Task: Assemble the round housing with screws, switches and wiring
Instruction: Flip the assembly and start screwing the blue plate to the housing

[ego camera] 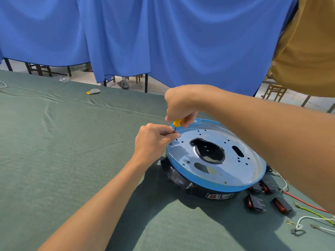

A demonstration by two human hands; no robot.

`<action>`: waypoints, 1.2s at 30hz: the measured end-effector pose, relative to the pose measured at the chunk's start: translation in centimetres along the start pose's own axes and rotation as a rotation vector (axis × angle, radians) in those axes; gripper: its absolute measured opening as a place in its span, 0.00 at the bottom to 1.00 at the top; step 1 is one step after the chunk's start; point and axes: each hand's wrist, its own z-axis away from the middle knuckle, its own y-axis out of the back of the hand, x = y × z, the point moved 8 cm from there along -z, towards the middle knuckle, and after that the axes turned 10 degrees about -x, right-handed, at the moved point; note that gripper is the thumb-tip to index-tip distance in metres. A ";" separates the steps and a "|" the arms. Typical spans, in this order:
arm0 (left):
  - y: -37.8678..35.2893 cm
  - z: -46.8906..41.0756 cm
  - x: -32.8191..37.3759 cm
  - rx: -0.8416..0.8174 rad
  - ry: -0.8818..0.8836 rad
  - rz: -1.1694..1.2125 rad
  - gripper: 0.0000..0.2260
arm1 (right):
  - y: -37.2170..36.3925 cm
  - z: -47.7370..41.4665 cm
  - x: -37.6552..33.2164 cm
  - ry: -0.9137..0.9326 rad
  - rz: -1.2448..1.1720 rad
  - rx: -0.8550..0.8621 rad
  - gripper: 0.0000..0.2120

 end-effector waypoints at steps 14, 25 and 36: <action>0.0 0.1 0.1 0.000 -0.001 0.043 0.08 | -0.4 -0.4 1.4 -0.062 -0.033 -0.089 0.15; 0.2 0.1 0.1 0.007 -0.023 0.027 0.09 | 0.6 0.9 0.5 0.079 0.082 0.160 0.13; 0.1 -0.1 0.5 -0.015 -0.051 -0.031 0.06 | 0.6 1.4 0.5 0.160 0.063 0.144 0.04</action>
